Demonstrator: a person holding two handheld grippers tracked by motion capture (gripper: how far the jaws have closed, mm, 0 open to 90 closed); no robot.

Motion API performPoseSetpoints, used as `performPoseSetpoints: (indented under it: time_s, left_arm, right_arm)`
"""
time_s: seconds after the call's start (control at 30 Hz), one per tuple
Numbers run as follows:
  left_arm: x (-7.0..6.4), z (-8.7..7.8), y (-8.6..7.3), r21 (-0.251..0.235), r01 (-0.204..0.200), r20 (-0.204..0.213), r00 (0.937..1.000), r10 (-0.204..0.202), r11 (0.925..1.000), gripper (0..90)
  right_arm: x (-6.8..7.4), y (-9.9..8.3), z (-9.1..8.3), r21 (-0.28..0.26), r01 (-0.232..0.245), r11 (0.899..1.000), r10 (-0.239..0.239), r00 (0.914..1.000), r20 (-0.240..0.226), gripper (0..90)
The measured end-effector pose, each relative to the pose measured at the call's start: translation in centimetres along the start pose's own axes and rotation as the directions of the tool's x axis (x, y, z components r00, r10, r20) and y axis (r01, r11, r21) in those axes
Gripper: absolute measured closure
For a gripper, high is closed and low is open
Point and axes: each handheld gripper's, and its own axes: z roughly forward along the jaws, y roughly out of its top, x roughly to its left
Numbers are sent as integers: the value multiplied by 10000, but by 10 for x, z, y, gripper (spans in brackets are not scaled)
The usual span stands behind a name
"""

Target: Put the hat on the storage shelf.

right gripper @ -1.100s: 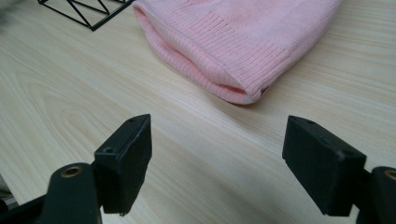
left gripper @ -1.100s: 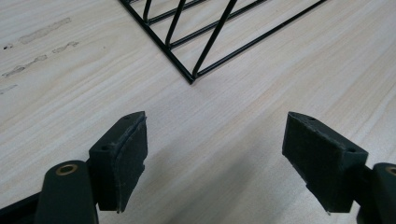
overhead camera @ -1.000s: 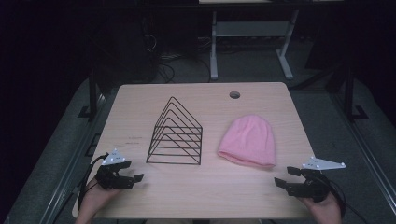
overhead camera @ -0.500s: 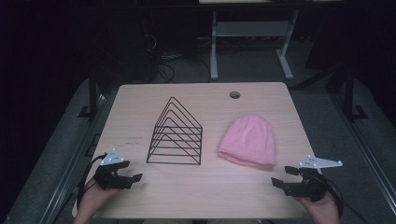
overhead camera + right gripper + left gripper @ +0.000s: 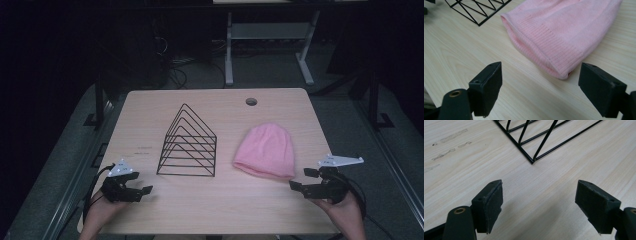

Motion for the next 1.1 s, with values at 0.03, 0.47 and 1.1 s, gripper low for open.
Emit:
performPoseSetpoints:
  time_s: [0.03, 0.47, 1.1]
  left_arm:
    - [1, 0, 0, 35, -104, -7, 9999, 104, 9999, 223]
    - [1, 0, 2, -172, 73, 73, 9999, -71, 9998, 223]
    - [2, 1, 3, -226, 104, 178, 9998, -100, 9997, 223]
  right_arm:
    - [-1, 3, 1, 12, 27, 10000, -27, 10000, 17, 183]
    - [-14, 47, 18, 821, 110, 9966, -88, 9996, -270, 185]
    - [-53, 102, 48, 1736, -16, 9848, -5, 9999, 118, 211]
